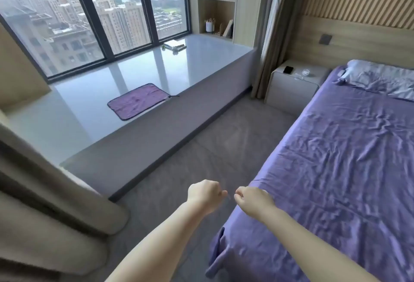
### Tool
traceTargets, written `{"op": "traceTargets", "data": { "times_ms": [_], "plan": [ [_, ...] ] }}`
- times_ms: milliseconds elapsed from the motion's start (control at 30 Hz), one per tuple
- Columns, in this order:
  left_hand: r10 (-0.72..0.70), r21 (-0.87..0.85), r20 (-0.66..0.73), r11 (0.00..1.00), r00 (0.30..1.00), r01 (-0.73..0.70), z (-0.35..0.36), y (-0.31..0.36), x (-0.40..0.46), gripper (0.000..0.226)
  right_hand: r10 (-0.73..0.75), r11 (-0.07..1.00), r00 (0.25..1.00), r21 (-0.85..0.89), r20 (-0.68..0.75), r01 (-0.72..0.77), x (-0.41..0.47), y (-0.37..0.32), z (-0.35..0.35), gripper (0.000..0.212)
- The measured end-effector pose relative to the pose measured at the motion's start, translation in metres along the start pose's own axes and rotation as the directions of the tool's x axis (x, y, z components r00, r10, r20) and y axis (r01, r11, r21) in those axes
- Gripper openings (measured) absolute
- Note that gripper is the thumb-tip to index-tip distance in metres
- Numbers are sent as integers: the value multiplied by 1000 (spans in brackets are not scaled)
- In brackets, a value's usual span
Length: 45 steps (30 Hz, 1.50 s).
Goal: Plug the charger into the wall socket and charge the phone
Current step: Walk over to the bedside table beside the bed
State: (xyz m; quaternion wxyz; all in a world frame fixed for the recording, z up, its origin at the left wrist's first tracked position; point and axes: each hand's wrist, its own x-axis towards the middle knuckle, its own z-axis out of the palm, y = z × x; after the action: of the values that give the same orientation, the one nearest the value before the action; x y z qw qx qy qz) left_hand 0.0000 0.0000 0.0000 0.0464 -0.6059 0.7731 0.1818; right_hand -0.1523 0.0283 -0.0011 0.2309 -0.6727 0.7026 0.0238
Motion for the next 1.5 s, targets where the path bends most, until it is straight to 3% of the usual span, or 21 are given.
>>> {"op": "traceTargets", "data": {
  "times_ms": [333,667,1233,1500],
  "plan": [
    [128,37,75,991,989,-131,21,-99,14,42,82,994,994,71,65,-87,23,-64,51,34],
    [78,-39,143,997,987,-74,23,-160,31,37,167,967,981,176,97,-182,52,-109,74,33],
    [-19,2,186,1000,982,19,-19,-184,172,38,175,971,959,123,221,-206,205,-99,36,33],
    [57,38,217,997,975,-67,-47,-198,259,36,242,949,948,155,209,-276,279,-102,6,36]
  ]
}}
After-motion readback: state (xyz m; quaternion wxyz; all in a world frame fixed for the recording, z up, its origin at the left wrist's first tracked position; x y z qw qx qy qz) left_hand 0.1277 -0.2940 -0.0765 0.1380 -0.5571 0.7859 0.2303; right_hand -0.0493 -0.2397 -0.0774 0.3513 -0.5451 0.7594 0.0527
